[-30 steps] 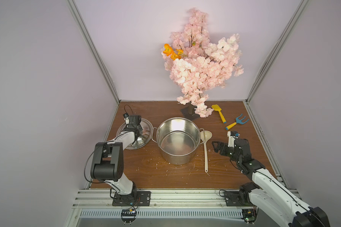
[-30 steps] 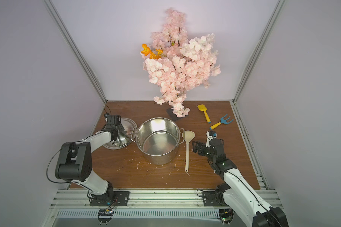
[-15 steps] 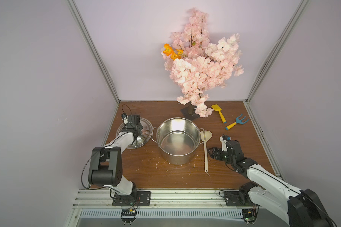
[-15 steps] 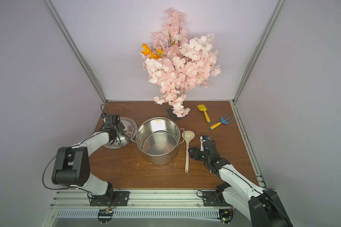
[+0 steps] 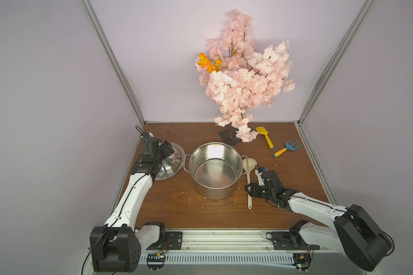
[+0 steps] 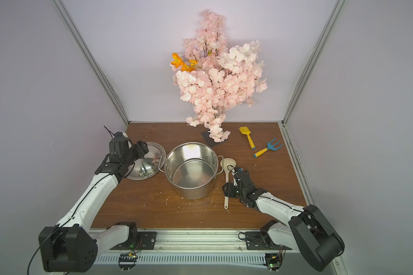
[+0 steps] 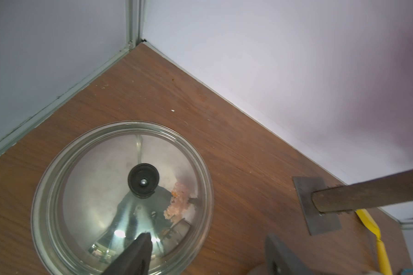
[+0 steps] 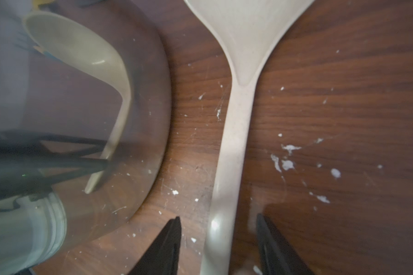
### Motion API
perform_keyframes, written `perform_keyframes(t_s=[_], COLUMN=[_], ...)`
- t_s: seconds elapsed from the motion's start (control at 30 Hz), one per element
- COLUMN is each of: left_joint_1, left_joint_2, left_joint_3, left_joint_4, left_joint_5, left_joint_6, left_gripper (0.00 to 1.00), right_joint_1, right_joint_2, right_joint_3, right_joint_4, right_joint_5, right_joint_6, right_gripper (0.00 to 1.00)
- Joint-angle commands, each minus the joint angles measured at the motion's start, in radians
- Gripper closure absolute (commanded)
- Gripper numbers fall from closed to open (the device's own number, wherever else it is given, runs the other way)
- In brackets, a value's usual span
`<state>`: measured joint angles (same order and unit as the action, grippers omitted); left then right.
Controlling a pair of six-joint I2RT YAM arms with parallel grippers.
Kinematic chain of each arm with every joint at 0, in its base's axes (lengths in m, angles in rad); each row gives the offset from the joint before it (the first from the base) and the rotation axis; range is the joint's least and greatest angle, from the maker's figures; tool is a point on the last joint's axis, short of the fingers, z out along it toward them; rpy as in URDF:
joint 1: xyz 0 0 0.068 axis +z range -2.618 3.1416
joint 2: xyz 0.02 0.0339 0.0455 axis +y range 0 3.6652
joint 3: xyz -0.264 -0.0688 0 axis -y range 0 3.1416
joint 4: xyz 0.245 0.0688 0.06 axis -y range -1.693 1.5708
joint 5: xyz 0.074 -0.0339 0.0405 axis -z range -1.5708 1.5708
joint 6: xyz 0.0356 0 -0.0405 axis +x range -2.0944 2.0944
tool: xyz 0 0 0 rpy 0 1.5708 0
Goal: Stir the soup with a spoon
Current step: Pick up the spoon from the center of the board.
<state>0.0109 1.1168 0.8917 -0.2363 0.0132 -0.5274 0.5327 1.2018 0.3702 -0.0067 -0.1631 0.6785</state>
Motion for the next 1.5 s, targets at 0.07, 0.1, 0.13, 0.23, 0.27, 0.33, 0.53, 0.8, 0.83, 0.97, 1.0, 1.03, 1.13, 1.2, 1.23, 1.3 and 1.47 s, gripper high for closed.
perform_keyframes(t_s=[0.07,0.1,0.13,0.23,0.27,0.33,0.53,0.8,0.83,0.97,1.0,1.03,1.13,1.2,1.23,1.3,1.47], left_joint_1=[0.009,0.008,0.007,0.002,0.000,-0.002,-0.015,-0.120,-0.132,-0.229,-0.261,-0.291,-0.399,-0.474,-0.510,-0.574,-0.761], left_joint_2=[-0.085,-0.098,-0.107,-0.128,-0.134,-0.152,-0.162,-0.146,-0.147,-0.155,-0.154,-0.151,-0.131,-0.115,-0.111,-0.101,-0.079], left_joint_3=[0.014,0.014,0.016,0.016,0.011,0.003,0.013,0.089,0.098,0.154,0.166,0.179,0.213,0.232,0.238,0.253,0.260], left_joint_4=[-0.095,-0.103,-0.109,-0.129,-0.130,-0.130,-0.133,-0.154,-0.155,-0.178,-0.182,-0.184,-0.184,-0.181,-0.180,-0.179,-0.124], left_joint_5=[0.145,0.160,0.173,0.207,0.214,0.225,0.275,0.328,0.338,0.311,0.308,0.306,0.308,0.296,0.283,0.254,0.223], left_joint_6=[0.022,0.023,0.023,0.020,0.019,0.017,0.020,0.007,0.004,0.009,0.011,0.011,0.008,-0.003,-0.016,-0.032,-0.073], left_gripper=[0.25,0.25,0.25,0.25,0.25,0.25,0.25,0.25,0.25,0.25,0.24,0.23,0.20,0.18,0.17,0.16,0.14], right_joint_1=[0.005,0.005,0.005,0.006,0.005,0.004,0.003,-0.004,-0.008,-0.030,-0.036,-0.042,-0.051,-0.051,-0.052,-0.051,-0.050], right_joint_2=[0.071,0.085,0.097,0.125,0.133,0.150,0.146,-0.084,-0.125,-0.301,-0.338,-0.372,-0.459,-0.505,-0.528,-0.572,-0.576], right_joint_3=[0.018,0.022,0.024,0.029,0.032,0.045,0.070,0.110,0.114,0.130,0.136,0.141,0.158,0.175,0.185,0.200,0.206], right_joint_4=[0.034,0.035,0.039,0.050,0.043,0.023,-0.010,-0.145,-0.167,-0.256,-0.275,-0.290,-0.308,-0.309,-0.307,-0.283,-0.102], right_joint_5=[0.012,0.008,0.005,0.005,0.012,0.026,0.055,0.142,0.155,0.165,0.155,0.141,0.077,0.040,0.022,-0.022,-0.278], right_joint_6=[0.005,0.003,0.002,0.003,0.002,0.001,0.012,0.043,0.049,0.055,0.053,0.053,0.058,0.068,0.076,0.096,0.166], right_gripper=[0.53,0.56,0.59,0.71,0.76,0.85,1.00,1.00,1.00,1.00,1.00,1.00,1.00,1.00,1.00,1.00,1.00])
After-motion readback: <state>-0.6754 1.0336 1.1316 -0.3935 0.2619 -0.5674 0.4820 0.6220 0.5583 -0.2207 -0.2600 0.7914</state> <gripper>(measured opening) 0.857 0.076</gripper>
